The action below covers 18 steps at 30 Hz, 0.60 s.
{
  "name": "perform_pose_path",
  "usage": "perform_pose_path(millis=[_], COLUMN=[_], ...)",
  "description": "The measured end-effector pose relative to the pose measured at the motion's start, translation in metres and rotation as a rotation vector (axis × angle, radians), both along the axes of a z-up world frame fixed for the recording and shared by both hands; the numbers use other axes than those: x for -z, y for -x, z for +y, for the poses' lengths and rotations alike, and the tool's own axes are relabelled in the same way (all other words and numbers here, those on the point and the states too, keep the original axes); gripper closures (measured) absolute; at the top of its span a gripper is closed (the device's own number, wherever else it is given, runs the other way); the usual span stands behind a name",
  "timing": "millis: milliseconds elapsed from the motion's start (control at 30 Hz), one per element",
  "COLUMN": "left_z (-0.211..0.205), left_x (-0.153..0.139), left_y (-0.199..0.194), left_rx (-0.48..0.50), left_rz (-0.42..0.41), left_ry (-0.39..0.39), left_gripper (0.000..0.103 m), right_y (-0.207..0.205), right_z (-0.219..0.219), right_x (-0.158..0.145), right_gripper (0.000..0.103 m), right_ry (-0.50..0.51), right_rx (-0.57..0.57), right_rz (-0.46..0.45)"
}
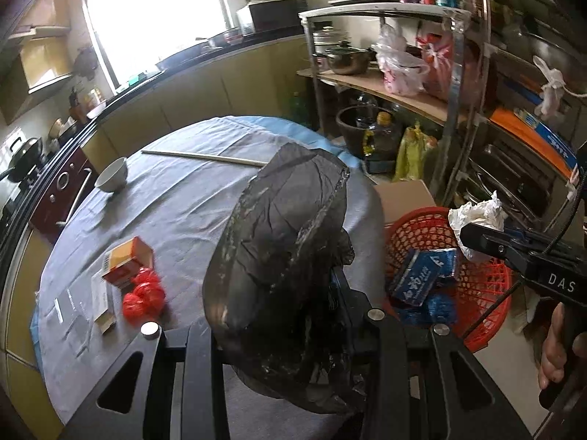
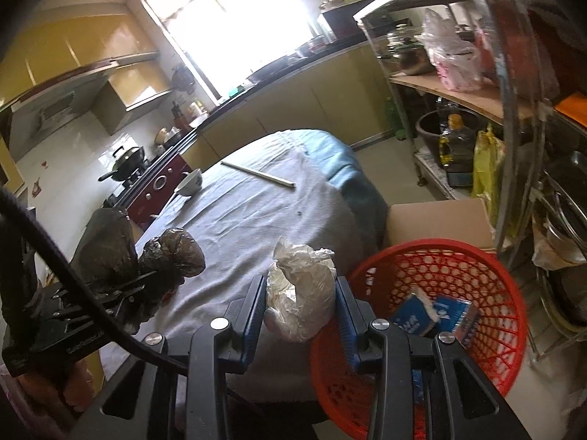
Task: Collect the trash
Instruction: 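Carry the black bag and white tissue toward the red basket with both tools, then open the left tool over the basket while the right tool releases the tissue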
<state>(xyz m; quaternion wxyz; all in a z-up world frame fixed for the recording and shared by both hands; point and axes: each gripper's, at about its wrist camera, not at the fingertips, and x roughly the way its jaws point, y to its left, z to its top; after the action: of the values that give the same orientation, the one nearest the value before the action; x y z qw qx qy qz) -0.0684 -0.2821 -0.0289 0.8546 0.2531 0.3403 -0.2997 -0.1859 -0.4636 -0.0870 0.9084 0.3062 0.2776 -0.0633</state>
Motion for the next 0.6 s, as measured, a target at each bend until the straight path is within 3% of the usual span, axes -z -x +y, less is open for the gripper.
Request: perform_pose_path(millis=[200, 600], left_z=[-0.022, -0.072], left_x=[0.007, 0.041], left_y=[0.013, 0.036], left_rx=[0.087, 0.277], left_rz=[0.04, 0.261], left_ry=[0.01, 0.012], left_gripper=[0.065, 0.064], right_y=[0.022, 0.065], right_z=[-0.022, -0.065], right_x=[0.01, 0.037], right_gripper=[0.064, 0.064], right_ry=[-0.012, -0.077], right_rx=[0.064, 0.197], right_rz=[0.023, 0.091])
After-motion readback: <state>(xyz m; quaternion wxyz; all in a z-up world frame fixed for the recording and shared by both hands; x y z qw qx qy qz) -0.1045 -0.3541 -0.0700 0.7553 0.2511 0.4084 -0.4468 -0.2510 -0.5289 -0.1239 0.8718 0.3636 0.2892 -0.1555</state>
